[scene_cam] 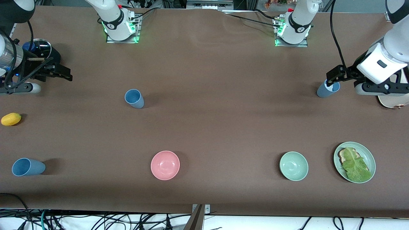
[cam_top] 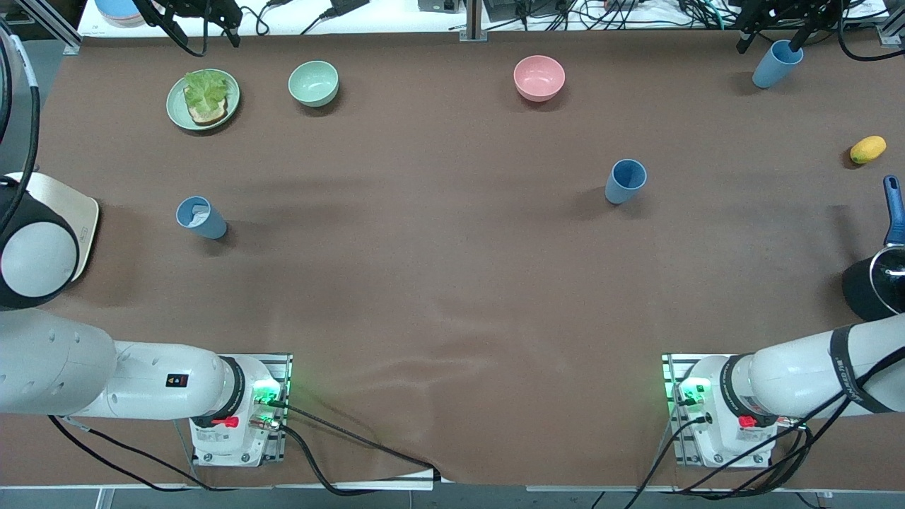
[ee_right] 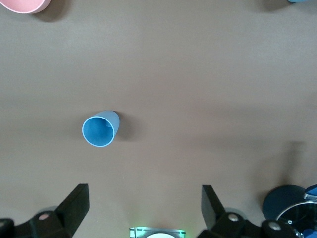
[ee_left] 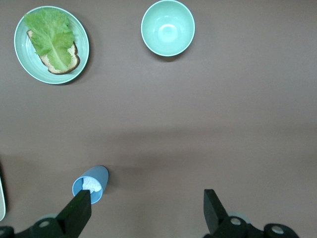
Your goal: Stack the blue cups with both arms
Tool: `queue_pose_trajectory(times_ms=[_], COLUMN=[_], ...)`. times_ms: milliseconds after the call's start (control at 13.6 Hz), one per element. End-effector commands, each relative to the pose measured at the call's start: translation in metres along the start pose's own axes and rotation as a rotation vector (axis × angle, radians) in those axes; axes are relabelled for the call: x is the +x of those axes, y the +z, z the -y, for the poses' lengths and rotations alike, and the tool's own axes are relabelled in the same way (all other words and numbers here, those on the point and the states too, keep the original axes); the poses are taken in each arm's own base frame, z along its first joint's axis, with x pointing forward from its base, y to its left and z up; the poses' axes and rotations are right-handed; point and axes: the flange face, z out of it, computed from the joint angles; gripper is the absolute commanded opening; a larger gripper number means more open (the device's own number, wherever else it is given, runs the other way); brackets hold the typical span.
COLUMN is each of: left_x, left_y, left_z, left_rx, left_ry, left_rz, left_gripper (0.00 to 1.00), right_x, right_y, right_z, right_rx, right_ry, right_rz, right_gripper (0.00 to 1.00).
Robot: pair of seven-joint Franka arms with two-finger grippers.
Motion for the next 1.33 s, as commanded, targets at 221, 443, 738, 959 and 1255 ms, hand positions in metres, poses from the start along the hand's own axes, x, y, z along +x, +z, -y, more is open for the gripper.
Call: queue_pose_trajectory(times_ms=[221, 443, 738, 959, 1255], left_x=[-0.0099, -0.0074, -0.0036, -0.0040, -0.0065], left_y=[-0.0053, -0.0048, -0.0032, -0.0090, -0.0103], left_z=[0.0084, 0.0084, 0.0093, 0.0108, 0.0092], left_rx=[0.012, 0.012, 0.011, 0.009, 0.010], left_ry=[-0.005, -0.007, -0.008, -0.016, -0.019], left_rz=[-0.024, -0.024, -0.021, -0.027, -0.015], left_gripper=[1.00, 1.00, 1.00, 1.00, 1.00], right_x=[0.0000, 0.0000, 0.0005, 0.0005, 0.0005], right_y=[-0.0075, -0.0075, -0.0060, -0.0060, -0.0060], right_z=[0.0017, 0.0021, 0.0003, 0.0003, 0.0003], right_rx=[-0.003, 0.000, 0.000, 0.000, 0.000], right_ry=[-0.009, -0.002, 0.003, 0.003, 0.004], right_rz=[0.003, 0.003, 0.006, 0.006, 0.006], right_gripper=[1.00, 1.00, 1.00, 1.00, 1.00])
